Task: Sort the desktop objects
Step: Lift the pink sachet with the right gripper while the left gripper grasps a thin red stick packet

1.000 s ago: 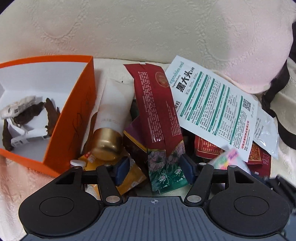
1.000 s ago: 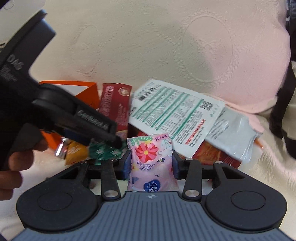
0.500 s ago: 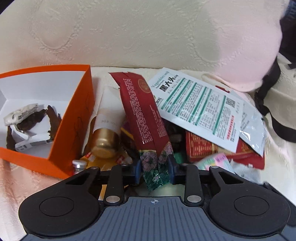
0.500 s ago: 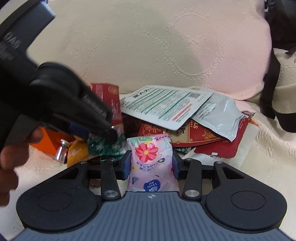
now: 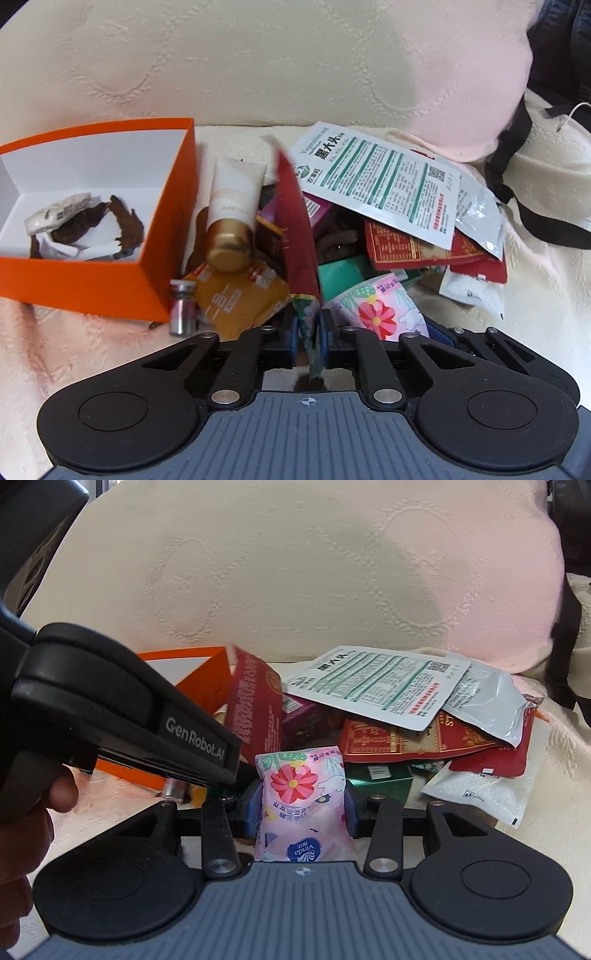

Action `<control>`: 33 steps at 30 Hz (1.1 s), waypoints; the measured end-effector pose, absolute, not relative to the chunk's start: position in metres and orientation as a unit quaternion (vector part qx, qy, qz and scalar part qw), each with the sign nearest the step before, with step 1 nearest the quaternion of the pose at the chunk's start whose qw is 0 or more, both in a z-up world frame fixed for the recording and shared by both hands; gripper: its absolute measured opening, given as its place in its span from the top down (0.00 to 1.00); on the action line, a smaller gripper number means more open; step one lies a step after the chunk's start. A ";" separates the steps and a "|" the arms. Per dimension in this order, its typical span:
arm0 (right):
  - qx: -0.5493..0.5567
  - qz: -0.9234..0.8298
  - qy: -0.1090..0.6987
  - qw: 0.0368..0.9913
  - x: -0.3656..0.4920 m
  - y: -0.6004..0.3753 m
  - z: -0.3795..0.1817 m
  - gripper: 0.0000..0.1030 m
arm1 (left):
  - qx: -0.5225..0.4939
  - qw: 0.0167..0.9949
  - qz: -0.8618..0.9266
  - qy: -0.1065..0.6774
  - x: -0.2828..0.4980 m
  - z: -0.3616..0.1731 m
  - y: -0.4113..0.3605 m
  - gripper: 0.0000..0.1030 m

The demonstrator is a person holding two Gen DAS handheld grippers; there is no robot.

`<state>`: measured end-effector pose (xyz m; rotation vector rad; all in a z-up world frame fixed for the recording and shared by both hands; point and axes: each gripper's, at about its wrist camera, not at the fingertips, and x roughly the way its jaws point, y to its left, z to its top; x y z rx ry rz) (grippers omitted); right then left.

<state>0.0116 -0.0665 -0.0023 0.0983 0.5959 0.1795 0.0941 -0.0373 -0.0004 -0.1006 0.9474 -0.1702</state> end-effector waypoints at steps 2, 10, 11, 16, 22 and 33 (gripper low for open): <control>0.047 0.093 0.293 0.951 0.006 -0.060 0.000 0.53 | -0.046 0.887 -0.081 0.452 0.087 0.002 -0.033 0.94; 0.039 0.112 0.285 0.951 -0.016 -0.033 0.019 0.53 | -0.058 0.889 -0.077 0.448 0.063 0.015 -0.007 0.95; 0.038 0.113 0.284 0.951 -0.017 -0.029 0.021 0.53 | -0.058 0.890 -0.076 0.446 0.060 0.017 -0.004 0.95; 0.033 0.121 0.278 0.952 -0.025 -0.015 0.033 0.53 | -0.061 0.893 -0.075 0.439 0.050 0.030 0.010 0.96; 0.023 0.133 0.265 0.955 -0.025 0.003 0.052 0.53 | -0.056 0.902 -0.068 0.422 0.044 0.052 0.027 0.97; 0.014 0.167 0.207 0.964 0.012 0.049 0.118 0.55 | -0.030 0.932 -0.032 0.360 0.065 0.128 0.069 0.92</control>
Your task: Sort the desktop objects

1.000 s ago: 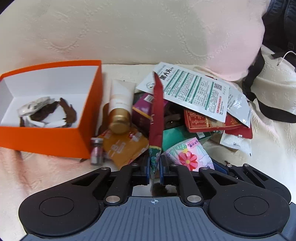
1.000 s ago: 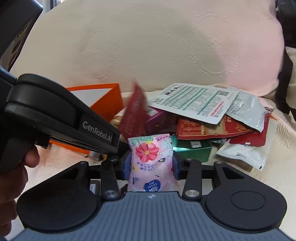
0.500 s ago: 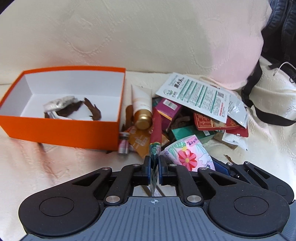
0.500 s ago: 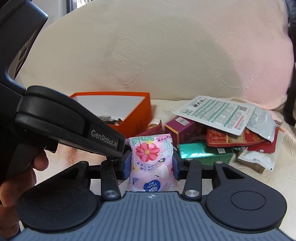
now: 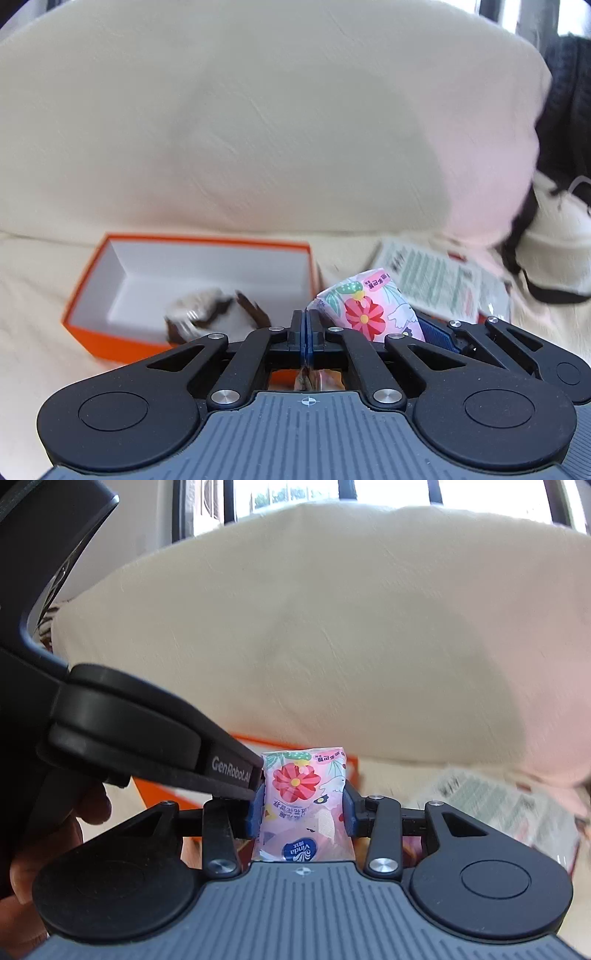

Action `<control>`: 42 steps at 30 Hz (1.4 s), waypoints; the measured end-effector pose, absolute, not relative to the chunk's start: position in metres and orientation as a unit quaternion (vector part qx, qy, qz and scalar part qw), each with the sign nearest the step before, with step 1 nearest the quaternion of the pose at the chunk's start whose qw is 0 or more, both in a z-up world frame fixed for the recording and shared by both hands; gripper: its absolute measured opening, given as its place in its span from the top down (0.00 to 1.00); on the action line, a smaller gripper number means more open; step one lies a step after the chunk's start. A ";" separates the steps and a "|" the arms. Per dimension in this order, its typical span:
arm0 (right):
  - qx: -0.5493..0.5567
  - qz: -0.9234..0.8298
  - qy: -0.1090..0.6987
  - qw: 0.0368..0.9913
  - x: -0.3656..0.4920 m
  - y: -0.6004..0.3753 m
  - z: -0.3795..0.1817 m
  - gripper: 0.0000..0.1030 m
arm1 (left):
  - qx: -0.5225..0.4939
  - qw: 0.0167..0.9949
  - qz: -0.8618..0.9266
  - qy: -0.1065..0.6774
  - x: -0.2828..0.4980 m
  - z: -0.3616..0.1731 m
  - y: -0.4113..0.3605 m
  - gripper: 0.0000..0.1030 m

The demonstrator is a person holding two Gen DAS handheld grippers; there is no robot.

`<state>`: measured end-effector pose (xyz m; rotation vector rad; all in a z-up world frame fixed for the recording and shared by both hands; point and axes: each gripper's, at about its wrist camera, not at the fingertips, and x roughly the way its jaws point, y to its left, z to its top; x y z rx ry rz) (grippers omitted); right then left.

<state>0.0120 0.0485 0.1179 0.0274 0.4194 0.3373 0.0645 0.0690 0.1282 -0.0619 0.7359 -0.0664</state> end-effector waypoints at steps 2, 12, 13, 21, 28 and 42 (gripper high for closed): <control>0.013 0.174 0.198 0.965 0.025 0.058 0.128 0.55 | -0.031 0.936 -0.024 0.350 0.073 0.139 0.081 0.93; 0.017 0.197 0.176 0.964 0.091 0.103 0.147 0.52 | -0.027 0.947 0.009 0.319 0.121 0.161 0.133 0.94; 0.023 0.195 0.180 0.964 0.096 0.105 0.143 0.51 | -0.028 0.947 0.009 0.321 0.127 0.156 0.137 0.93; -0.007 0.190 0.245 0.951 0.126 0.115 0.084 0.37 | -0.019 0.928 0.054 0.368 0.155 0.088 0.155 0.50; 0.000 0.185 0.249 0.951 0.114 0.097 0.074 0.37 | -0.034 0.928 0.063 0.366 0.146 0.073 0.166 0.04; 0.033 0.156 0.270 0.949 -0.034 -0.045 0.037 0.28 | -0.028 0.920 0.003 0.392 0.037 0.032 0.094 0.02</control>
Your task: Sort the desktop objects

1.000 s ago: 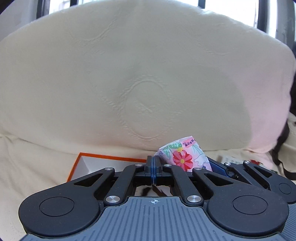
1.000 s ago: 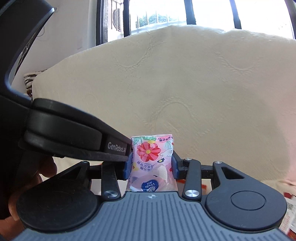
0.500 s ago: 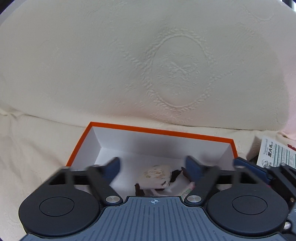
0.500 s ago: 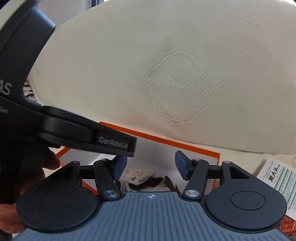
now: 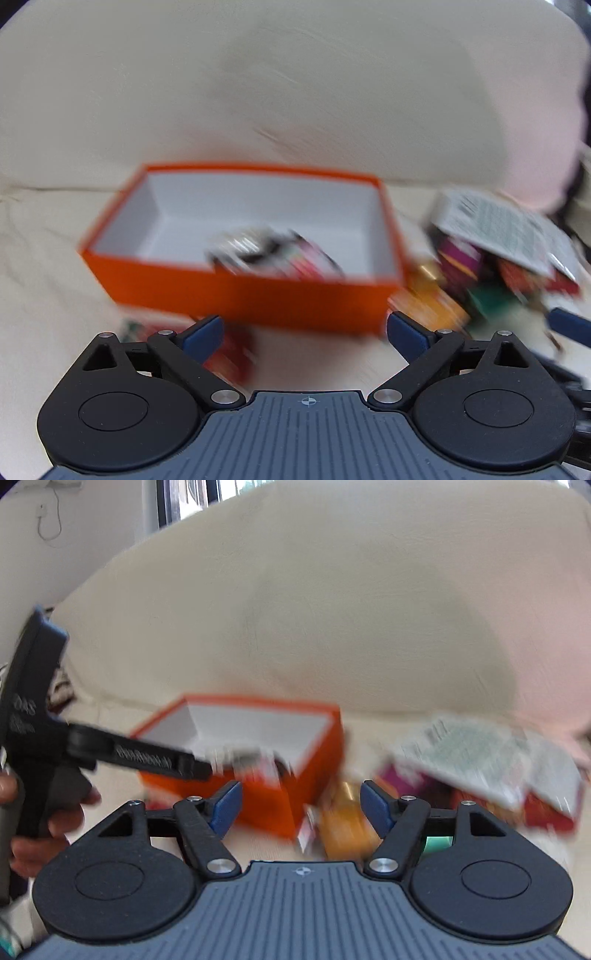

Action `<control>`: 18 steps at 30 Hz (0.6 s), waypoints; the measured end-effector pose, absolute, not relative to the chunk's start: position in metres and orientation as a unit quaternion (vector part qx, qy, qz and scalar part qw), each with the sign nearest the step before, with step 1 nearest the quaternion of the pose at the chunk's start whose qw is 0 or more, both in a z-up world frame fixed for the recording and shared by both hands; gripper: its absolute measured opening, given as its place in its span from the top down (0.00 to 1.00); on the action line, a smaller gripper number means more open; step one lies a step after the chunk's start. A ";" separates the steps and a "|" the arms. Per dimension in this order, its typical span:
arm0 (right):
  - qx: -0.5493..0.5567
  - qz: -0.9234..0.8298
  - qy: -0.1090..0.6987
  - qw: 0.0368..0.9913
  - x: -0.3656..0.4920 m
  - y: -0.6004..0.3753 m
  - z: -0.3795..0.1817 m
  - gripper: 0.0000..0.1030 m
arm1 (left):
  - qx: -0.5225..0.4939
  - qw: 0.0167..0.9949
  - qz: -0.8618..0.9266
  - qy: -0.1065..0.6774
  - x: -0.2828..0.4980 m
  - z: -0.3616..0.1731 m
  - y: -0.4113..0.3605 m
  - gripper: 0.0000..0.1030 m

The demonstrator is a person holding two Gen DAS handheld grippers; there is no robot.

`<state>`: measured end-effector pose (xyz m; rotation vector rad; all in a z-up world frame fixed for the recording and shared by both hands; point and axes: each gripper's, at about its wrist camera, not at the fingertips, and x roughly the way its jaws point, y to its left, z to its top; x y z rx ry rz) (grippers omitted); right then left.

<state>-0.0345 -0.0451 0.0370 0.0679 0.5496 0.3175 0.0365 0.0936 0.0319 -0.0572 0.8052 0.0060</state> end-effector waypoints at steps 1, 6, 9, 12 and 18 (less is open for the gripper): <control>0.031 0.152 0.282 0.947 -0.048 -0.050 0.029 0.28 | -0.027 0.915 -0.005 0.403 0.032 0.026 0.083 0.02; 0.009 0.155 0.318 0.935 -0.069 -0.051 0.005 0.36 | -0.035 0.899 -0.041 0.436 0.030 0.003 0.038 0.04; 0.001 0.162 0.320 0.933 -0.081 -0.045 0.005 0.36 | -0.042 0.891 -0.040 0.450 0.039 -0.008 0.021 0.05; -0.008 0.174 0.321 0.931 -0.077 -0.037 -0.005 0.36 | -0.040 0.885 -0.020 0.464 0.048 -0.019 0.013 0.07; -0.043 0.192 0.327 0.924 -0.067 -0.012 -0.018 0.50 | -0.073 0.868 -0.023 0.491 0.060 -0.037 0.022 0.08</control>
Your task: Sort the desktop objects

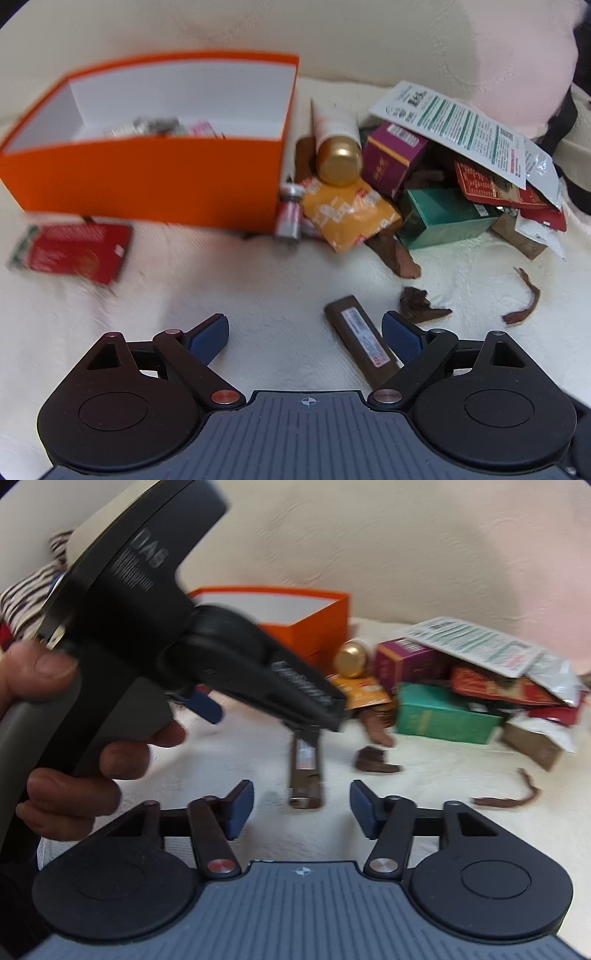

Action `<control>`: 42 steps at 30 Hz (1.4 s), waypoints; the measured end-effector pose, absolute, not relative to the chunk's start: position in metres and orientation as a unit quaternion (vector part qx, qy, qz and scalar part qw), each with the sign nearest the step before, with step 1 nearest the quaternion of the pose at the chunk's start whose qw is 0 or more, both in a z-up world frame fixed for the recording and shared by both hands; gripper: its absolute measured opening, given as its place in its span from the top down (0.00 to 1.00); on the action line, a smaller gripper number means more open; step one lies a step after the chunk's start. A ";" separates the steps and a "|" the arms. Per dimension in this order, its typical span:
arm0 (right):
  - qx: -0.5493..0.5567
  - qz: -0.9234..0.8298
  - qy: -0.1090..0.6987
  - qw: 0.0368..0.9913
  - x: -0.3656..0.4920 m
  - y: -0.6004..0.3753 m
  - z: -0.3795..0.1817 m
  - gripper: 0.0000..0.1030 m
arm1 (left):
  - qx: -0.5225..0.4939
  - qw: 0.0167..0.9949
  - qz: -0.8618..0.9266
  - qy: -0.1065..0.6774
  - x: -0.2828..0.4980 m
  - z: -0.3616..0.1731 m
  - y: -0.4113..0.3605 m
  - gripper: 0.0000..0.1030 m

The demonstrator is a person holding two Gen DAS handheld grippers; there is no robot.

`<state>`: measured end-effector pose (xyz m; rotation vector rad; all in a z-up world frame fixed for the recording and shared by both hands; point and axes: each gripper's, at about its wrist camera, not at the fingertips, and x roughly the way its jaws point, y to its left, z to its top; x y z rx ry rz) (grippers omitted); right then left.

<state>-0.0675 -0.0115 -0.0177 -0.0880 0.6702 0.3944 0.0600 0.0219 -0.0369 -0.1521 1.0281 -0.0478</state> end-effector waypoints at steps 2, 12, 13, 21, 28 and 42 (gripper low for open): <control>-0.049 0.187 0.332 0.923 -0.061 -0.007 -0.023 0.52 | -0.074 0.865 -0.032 0.495 0.063 -0.039 0.021 0.07; -0.015 0.165 0.330 0.929 -0.050 -0.019 -0.039 0.70 | 0.001 0.869 -0.065 0.491 0.066 -0.048 -0.017 0.22; -0.013 0.165 0.329 0.930 -0.050 -0.020 -0.039 0.70 | 0.008 0.870 -0.065 0.489 0.064 -0.048 -0.019 0.28; -0.028 0.166 0.319 0.933 -0.055 -0.016 -0.041 0.66 | -0.023 0.869 -0.076 0.488 0.063 -0.045 -0.015 0.70; -0.006 0.164 0.340 0.926 -0.041 -0.018 -0.043 0.51 | -0.002 0.867 -0.074 0.493 0.065 -0.047 -0.027 0.74; 0.051 0.147 0.336 0.929 -0.068 -0.017 -0.031 0.70 | -0.026 0.868 -0.097 0.486 0.044 -0.027 -0.012 0.77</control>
